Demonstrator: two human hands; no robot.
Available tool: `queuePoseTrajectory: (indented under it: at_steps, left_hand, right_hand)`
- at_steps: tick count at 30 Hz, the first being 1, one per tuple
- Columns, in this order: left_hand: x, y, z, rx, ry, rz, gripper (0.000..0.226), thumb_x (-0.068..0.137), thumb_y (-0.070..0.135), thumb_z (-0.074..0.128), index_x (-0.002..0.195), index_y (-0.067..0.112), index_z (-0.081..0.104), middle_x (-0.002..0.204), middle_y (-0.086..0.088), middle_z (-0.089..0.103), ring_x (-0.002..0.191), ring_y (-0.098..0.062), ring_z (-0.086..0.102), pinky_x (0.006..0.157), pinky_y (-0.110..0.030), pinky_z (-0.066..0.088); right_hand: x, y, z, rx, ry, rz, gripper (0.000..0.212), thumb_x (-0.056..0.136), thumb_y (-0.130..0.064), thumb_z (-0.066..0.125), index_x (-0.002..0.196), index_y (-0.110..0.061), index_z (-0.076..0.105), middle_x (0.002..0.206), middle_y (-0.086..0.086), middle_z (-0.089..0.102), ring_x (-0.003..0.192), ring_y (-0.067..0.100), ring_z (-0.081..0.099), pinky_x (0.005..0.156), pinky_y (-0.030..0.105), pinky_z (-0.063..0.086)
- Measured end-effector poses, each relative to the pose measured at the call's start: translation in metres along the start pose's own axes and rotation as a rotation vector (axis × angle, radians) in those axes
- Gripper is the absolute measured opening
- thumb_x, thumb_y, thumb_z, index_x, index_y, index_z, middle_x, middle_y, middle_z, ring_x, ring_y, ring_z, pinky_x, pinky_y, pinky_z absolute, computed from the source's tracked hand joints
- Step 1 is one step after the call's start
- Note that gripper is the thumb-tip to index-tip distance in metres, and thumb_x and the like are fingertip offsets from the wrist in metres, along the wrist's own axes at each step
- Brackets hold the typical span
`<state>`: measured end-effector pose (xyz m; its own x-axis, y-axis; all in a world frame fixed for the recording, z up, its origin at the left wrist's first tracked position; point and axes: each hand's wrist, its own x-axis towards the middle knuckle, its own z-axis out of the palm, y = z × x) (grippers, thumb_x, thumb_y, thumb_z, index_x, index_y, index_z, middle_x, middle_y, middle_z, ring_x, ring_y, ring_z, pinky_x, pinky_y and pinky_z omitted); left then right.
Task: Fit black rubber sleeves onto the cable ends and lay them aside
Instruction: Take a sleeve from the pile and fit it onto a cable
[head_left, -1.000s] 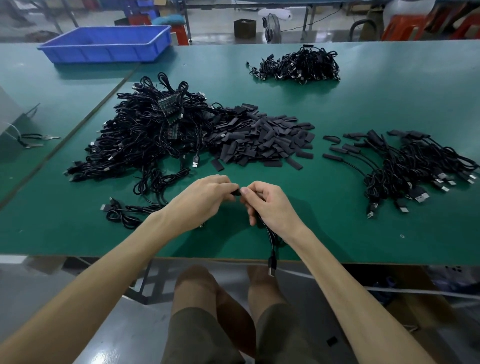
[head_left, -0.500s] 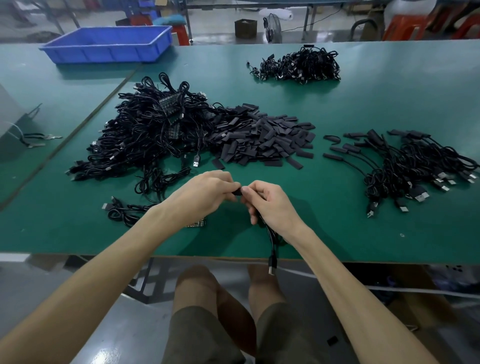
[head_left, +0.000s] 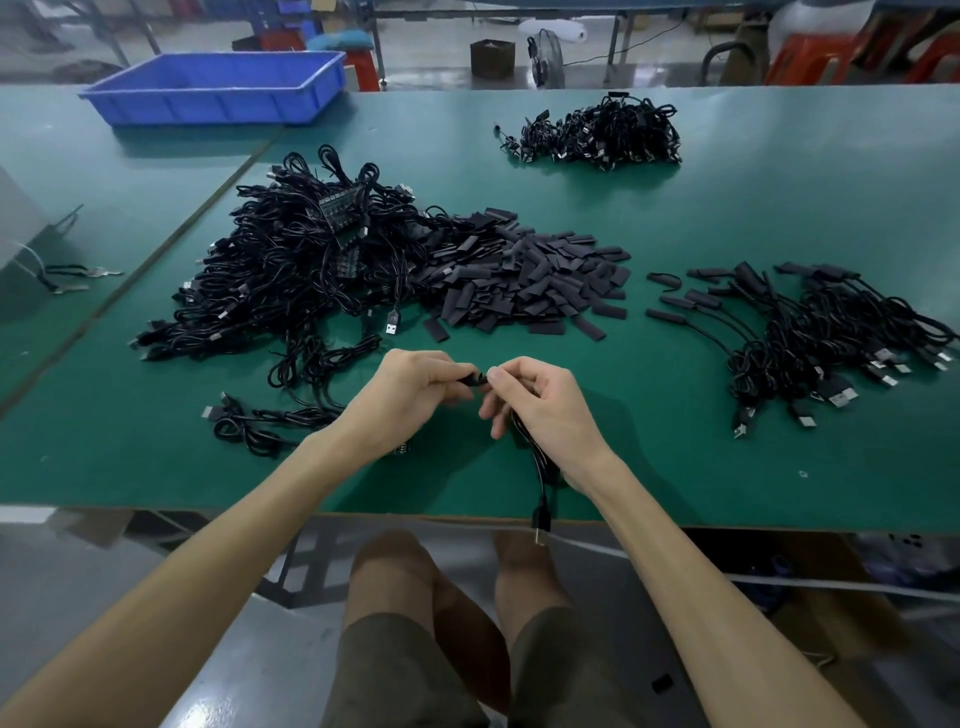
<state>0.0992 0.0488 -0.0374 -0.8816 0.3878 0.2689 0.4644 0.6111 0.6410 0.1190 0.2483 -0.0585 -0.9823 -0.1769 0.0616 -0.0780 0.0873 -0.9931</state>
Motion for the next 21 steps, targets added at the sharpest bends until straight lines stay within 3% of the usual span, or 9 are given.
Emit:
queuePoseTrajectory:
  at_steps: [2, 5, 10, 17, 21]
  left_hand:
    - [-0.0014, -0.0013, 0.0, -0.003, 0.015, -0.036, 0.025, 0.09, -0.005, 0.069, 0.11, 0.007, 0.078, 0.089, -0.001, 0.075, 0.08, -0.01, 0.07, 0.083, -0.036, 0.057]
    - [-0.0018, -0.0003, 0.0006, -0.028, 0.028, -0.076, 0.023, 0.09, -0.002, 0.071, 0.109, 0.008, 0.079, 0.089, -0.006, 0.075, 0.083, -0.02, 0.071, 0.085, -0.043, 0.057]
    - [0.0003, 0.0031, 0.0015, 0.034, -0.021, -0.007, 0.021, 0.09, 0.0, 0.072, 0.109, 0.007, 0.078, 0.092, -0.001, 0.072, 0.082, -0.011, 0.065, 0.082, -0.032, 0.052]
    - [-0.0003, 0.0008, -0.0003, 0.177, -0.095, 0.11, 0.018, 0.095, 0.002, 0.067, 0.11, 0.004, 0.075, 0.092, -0.002, 0.067, 0.079, -0.016, 0.062, 0.076, -0.034, 0.051]
    - [-0.0019, -0.003, -0.0002, 0.189, -0.171, 0.069, 0.023, 0.097, -0.003, 0.06, 0.114, 0.002, 0.074, 0.092, 0.0, 0.064, 0.079, 0.005, 0.06, 0.076, -0.03, 0.052]
  right_hand:
    - [0.0002, 0.0005, -0.0009, 0.039, 0.022, -0.002, 0.021, 0.104, -0.019, 0.06, 0.095, -0.003, 0.068, 0.077, 0.008, 0.075, 0.056, 0.022, 0.066, 0.069, 0.028, 0.054]
    - [0.0004, 0.0013, -0.002, 0.035, 0.005, 0.006, 0.01, 0.1, -0.016, 0.067, 0.096, -0.006, 0.068, 0.078, 0.007, 0.077, 0.057, 0.021, 0.068, 0.07, 0.028, 0.055]
    - [-0.0006, 0.0013, -0.002, 0.009, -0.002, 0.023, 0.009, 0.098, -0.014, 0.07, 0.095, -0.005, 0.066, 0.075, 0.007, 0.077, 0.055, 0.02, 0.068, 0.067, 0.029, 0.055]
    - [-0.0012, 0.0015, -0.002, -0.017, -0.011, 0.006, 0.013, 0.099, -0.012, 0.068, 0.092, -0.002, 0.064, 0.071, 0.01, 0.075, 0.052, 0.023, 0.067, 0.062, 0.029, 0.053]
    - [-0.0023, 0.0025, -0.0015, -0.062, -0.032, -0.002, 0.013, 0.098, -0.01, 0.068, 0.089, -0.002, 0.062, 0.069, 0.01, 0.073, 0.052, 0.024, 0.065, 0.06, 0.032, 0.053]
